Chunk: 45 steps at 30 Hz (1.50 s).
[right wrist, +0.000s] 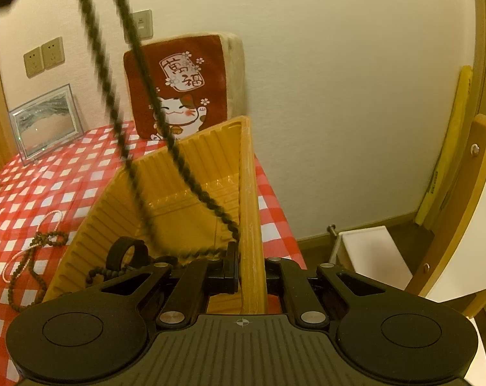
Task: Organize jewelry
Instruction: 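Lower the dark bead strand into the orange tray and open the left tool, then move the left tool to the brown bead strand and grasp it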
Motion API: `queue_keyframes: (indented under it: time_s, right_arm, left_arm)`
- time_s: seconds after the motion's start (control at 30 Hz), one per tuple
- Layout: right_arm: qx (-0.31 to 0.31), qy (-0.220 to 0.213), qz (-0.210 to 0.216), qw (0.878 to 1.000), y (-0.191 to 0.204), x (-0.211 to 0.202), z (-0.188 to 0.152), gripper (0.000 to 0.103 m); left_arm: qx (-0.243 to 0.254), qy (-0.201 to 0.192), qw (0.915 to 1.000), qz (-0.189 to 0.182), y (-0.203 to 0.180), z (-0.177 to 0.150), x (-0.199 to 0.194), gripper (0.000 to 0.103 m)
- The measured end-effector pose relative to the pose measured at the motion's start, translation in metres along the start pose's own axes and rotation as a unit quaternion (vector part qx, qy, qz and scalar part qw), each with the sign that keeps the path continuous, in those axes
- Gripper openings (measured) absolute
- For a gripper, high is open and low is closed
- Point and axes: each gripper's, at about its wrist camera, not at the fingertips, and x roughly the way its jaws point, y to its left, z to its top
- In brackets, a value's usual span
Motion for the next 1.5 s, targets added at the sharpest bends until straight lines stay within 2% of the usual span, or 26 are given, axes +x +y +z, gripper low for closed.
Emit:
queue_keyframes:
  time_s: [0.2, 0.33, 0.53, 0.67, 0.7, 0.73, 1.07, 1.3, 1.5]
  right_arm:
    - [-0.001, 0.000, 0.000, 1.000, 0.000, 0.000, 0.000, 0.006]
    - [0.000, 0.001, 0.000, 1.000, 0.000, 0.000, 0.000, 0.006]
    - [0.001, 0.001, 0.000, 1.000, -0.001, 0.001, 0.000, 0.006]
    - [0.002, 0.002, 0.000, 1.000, -0.001, 0.001, -0.001, 0.006]
    - [0.003, 0.002, 0.000, 1.000, -0.001, 0.000, -0.001, 0.006]
    - [0.004, 0.002, 0.001, 1.000, -0.002, 0.001, -0.001, 0.006]
    - [0.005, 0.005, 0.001, 1.000, -0.003, 0.002, 0.000, 0.006]
    - [0.005, 0.006, 0.001, 1.000, -0.003, 0.002, 0.000, 0.006]
    - [0.005, 0.009, 0.001, 1.000, -0.003, 0.002, -0.003, 0.006]
  left_arm:
    - [-0.046, 0.063, 0.9964, 0.034, 0.035, -0.039, 0.037, 0.006]
    - [-0.071, 0.091, 0.9922, 0.047, 0.050, -0.057, 0.051, 0.006]
    - [-0.068, 0.109, 0.9897, 0.063, 0.055, -0.076, 0.061, 0.006]
    - [-0.055, 0.121, 0.9871, 0.089, 0.055, -0.087, 0.066, 0.009]
    - [-0.054, 0.123, 0.9866, 0.093, 0.056, -0.089, 0.067, 0.013]
    - [-0.055, 0.124, 0.9860, 0.097, 0.057, -0.091, 0.067, 0.018]
    - [-0.049, 0.114, 0.9823, 0.140, 0.065, -0.115, 0.046, 0.020]
    - [-0.020, 0.089, 0.9777, 0.189, 0.071, -0.141, 0.015, 0.020]
    - [-0.042, 0.057, 0.9744, 0.214, 0.086, -0.153, -0.019, 0.022]
